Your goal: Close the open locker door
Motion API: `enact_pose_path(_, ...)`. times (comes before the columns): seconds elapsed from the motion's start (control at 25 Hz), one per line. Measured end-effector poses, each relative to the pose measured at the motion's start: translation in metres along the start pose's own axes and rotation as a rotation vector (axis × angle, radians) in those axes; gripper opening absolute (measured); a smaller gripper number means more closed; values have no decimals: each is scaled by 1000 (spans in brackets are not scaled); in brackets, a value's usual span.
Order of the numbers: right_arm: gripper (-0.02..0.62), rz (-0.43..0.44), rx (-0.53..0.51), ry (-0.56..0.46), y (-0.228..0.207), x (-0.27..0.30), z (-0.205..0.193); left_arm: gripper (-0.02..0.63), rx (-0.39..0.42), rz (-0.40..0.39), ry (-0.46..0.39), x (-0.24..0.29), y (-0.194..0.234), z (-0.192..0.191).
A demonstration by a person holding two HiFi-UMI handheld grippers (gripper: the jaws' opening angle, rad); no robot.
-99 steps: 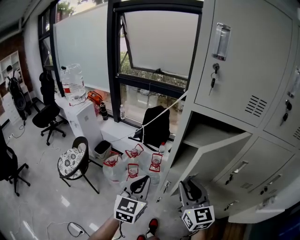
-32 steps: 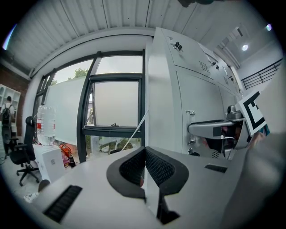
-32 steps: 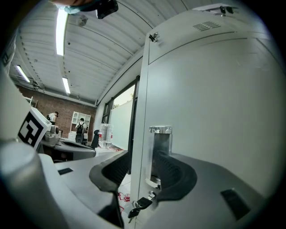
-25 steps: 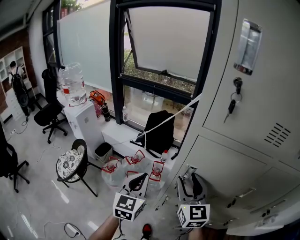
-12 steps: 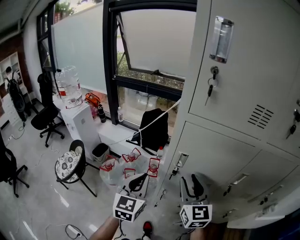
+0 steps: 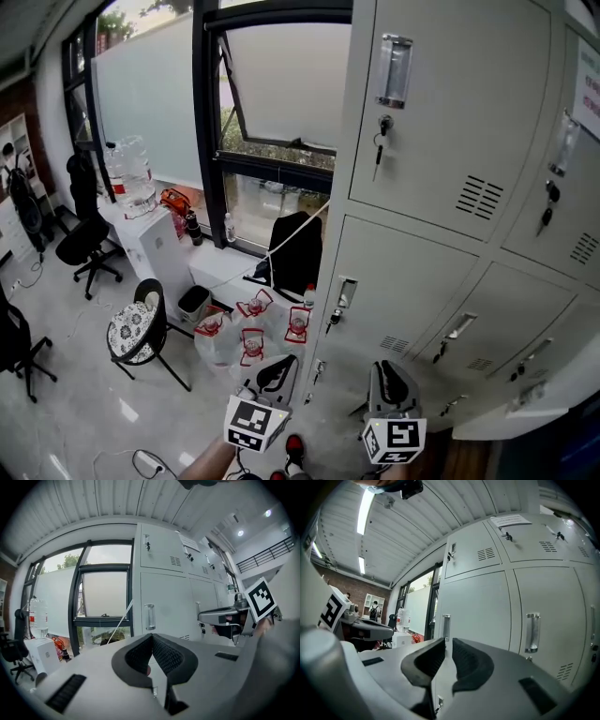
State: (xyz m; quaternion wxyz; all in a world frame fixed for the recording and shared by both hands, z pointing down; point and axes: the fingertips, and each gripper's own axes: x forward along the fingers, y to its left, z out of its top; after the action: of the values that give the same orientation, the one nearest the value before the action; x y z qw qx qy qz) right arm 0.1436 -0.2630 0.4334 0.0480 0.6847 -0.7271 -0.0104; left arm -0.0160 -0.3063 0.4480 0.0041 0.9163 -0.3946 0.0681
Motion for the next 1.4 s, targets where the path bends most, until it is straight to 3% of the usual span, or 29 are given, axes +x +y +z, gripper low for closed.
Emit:
enact_pose_path(0.64, 23, -9, 33, 24, 17, -94, -27, 21, 14, -4, 47, -78, -42, -27)
enact_pose_path(1.4, 21, 11, 42, 33, 27, -109, -32, 21, 6, 13, 55, -92, -47, -31)
